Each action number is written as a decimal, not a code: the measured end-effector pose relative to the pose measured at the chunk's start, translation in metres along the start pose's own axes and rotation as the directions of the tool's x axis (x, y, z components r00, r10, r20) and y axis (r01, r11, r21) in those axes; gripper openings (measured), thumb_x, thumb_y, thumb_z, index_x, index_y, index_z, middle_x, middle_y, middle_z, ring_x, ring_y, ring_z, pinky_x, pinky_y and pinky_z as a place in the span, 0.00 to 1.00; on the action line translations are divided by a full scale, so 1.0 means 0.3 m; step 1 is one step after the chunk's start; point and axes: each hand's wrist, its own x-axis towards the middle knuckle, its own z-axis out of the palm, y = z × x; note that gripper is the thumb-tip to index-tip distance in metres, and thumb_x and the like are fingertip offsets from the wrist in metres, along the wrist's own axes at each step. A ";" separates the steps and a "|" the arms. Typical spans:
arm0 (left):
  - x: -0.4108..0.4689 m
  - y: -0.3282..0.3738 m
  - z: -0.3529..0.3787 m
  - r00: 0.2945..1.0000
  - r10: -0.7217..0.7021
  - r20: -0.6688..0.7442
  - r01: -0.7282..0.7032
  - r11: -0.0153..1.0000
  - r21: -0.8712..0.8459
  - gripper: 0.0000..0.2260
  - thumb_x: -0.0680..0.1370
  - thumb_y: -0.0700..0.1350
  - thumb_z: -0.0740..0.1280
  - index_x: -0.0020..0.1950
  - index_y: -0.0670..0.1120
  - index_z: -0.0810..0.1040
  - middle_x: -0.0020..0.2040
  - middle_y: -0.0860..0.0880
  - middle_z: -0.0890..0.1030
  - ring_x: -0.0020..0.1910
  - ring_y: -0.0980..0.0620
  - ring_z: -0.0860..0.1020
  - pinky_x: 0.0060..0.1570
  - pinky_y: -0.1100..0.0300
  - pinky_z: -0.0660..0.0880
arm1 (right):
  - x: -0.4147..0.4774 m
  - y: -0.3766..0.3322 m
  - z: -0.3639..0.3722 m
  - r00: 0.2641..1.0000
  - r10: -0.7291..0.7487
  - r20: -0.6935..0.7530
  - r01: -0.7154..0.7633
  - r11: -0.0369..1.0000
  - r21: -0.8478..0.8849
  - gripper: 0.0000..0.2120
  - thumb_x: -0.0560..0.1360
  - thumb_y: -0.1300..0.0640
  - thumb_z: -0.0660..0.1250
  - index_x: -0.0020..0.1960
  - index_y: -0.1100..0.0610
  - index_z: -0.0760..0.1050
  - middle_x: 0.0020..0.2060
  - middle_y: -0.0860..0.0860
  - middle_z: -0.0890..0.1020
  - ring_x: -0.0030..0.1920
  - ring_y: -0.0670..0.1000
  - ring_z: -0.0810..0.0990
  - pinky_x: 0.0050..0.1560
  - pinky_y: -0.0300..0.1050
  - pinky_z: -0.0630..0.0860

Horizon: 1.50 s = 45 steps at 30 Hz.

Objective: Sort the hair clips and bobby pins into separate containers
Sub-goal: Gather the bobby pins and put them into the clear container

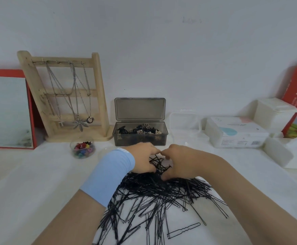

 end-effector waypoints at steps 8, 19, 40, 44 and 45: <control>0.003 -0.014 -0.001 0.999 0.022 -0.043 -0.032 0.972 -0.232 0.30 0.73 0.47 0.75 0.73 0.54 0.68 0.58 0.57 0.79 0.57 0.56 0.76 0.61 0.57 0.74 | -0.016 0.003 -0.020 0.996 -0.084 0.018 0.082 0.992 0.093 0.17 0.73 0.49 0.73 0.61 0.52 0.81 0.50 0.46 0.80 0.51 0.49 0.78 0.49 0.40 0.72; 0.002 -0.016 0.009 0.994 -0.054 -0.096 0.037 0.985 -0.170 0.09 0.76 0.51 0.71 0.55 0.54 0.85 0.51 0.57 0.84 0.48 0.55 0.80 0.55 0.58 0.77 | 0.007 -0.026 0.013 0.991 -0.087 -0.104 0.088 0.996 0.001 0.10 0.74 0.48 0.71 0.50 0.53 0.83 0.38 0.49 0.80 0.42 0.51 0.78 0.35 0.38 0.67; -0.030 -0.020 -0.034 0.990 -0.034 -0.137 -0.019 0.930 -0.368 0.11 0.73 0.56 0.73 0.54 0.57 0.83 0.44 0.61 0.83 0.43 0.63 0.80 0.48 0.62 0.75 | -0.013 -0.011 -0.018 0.995 -0.055 -0.089 0.058 0.997 0.041 0.06 0.75 0.54 0.69 0.44 0.56 0.81 0.33 0.50 0.75 0.35 0.49 0.73 0.31 0.39 0.66; -0.075 -0.037 -0.093 0.975 -0.044 -0.220 -0.094 0.809 -0.580 0.06 0.74 0.49 0.74 0.50 0.50 0.84 0.40 0.52 0.86 0.39 0.52 0.85 0.44 0.56 0.82 | -0.011 0.018 -0.043 0.989 -0.043 -0.144 0.104 0.887 0.451 0.06 0.72 0.56 0.72 0.39 0.58 0.83 0.33 0.52 0.84 0.31 0.45 0.77 0.35 0.38 0.72; -0.080 -0.038 -0.102 0.960 -0.071 -0.272 -0.115 0.784 -0.610 0.05 0.74 0.48 0.75 0.48 0.49 0.84 0.38 0.50 0.86 0.37 0.50 0.84 0.42 0.56 0.82 | -0.011 0.020 -0.044 0.987 -0.045 -0.153 0.120 0.839 0.531 0.06 0.73 0.58 0.72 0.40 0.60 0.83 0.32 0.52 0.84 0.30 0.44 0.77 0.34 0.35 0.73</control>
